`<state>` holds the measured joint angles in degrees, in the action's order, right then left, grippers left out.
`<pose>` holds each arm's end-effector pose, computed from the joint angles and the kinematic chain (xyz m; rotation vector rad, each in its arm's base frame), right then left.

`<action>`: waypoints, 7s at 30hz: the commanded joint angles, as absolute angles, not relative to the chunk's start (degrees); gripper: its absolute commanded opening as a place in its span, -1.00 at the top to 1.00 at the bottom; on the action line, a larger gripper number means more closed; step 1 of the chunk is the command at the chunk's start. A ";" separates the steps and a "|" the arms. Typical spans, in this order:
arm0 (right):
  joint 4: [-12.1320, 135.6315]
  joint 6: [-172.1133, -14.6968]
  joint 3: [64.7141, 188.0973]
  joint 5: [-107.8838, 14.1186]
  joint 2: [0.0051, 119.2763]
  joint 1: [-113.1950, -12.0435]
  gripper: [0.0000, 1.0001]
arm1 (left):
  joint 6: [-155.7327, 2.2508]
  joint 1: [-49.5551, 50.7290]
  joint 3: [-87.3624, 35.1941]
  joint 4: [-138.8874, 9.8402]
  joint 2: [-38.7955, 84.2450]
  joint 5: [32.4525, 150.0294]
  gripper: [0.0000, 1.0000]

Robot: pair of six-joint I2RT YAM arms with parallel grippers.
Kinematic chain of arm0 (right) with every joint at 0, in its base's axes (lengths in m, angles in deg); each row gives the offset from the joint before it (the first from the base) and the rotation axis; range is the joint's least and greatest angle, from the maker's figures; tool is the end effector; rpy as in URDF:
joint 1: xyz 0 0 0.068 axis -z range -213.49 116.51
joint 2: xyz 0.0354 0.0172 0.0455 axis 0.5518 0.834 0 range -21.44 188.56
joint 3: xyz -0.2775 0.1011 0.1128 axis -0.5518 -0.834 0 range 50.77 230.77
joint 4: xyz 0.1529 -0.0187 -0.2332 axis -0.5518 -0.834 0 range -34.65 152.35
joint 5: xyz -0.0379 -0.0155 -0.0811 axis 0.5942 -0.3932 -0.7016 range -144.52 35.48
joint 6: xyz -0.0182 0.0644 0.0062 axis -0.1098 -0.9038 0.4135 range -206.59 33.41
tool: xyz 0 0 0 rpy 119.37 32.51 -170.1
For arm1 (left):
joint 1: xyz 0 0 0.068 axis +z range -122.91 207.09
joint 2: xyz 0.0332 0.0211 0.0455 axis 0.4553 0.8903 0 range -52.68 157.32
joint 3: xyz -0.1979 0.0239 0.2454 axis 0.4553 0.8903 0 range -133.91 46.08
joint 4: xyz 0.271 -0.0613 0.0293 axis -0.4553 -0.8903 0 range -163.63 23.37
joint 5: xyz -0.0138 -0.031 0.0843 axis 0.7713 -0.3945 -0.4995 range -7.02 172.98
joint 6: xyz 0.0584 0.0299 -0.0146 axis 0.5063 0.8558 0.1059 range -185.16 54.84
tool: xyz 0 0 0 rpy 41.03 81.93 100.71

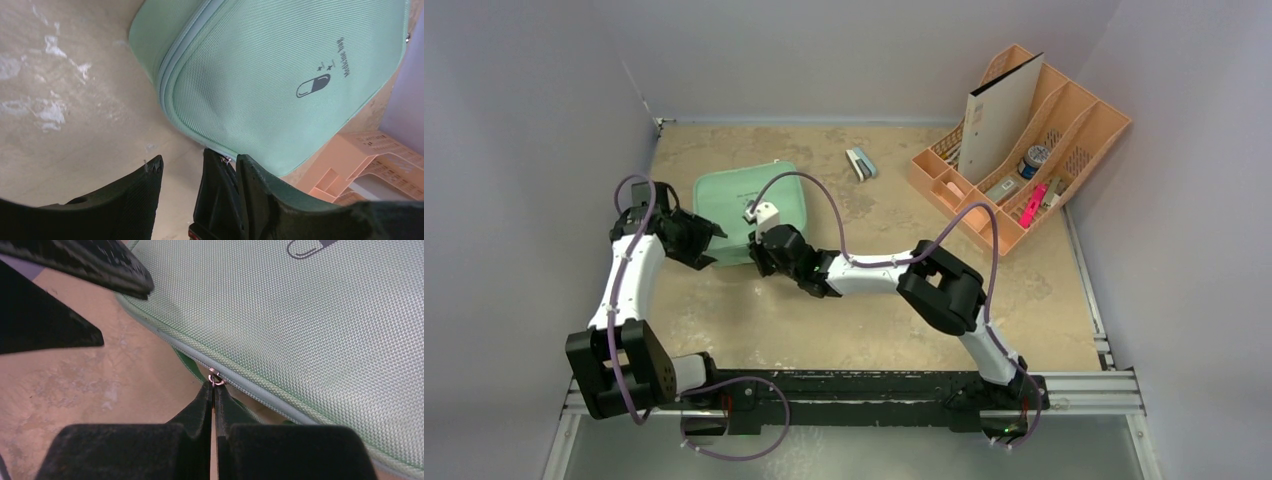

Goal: Organize the medicine kit
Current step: Zip the medicine box at the center of the board.

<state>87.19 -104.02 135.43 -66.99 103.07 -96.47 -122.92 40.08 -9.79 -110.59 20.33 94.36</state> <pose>0.2639 0.4919 0.2118 -0.5864 1.8067 0.7796 0.2566 0.0484 0.2774 -1.5087 2.2447 -0.5144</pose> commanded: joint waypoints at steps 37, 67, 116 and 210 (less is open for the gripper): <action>83.53 -100.82 133.06 -69.04 101.97 -98.19 1.00 | -125.91 40.54 -7.56 -109.57 22.81 81.14 0.22; 99.10 -93.42 108.25 -74.02 88.72 -86.90 1.00 | -118.27 40.97 -7.60 -108.84 26.68 70.21 0.24; 116.43 -91.34 117.47 -59.47 95.60 -100.16 1.00 | -125.01 40.84 -5.99 -115.48 11.80 96.84 -0.06; 99.72 -52.35 129.26 -47.69 100.53 -75.99 1.00 | -117.38 40.85 5.73 -114.45 12.77 80.18 1.00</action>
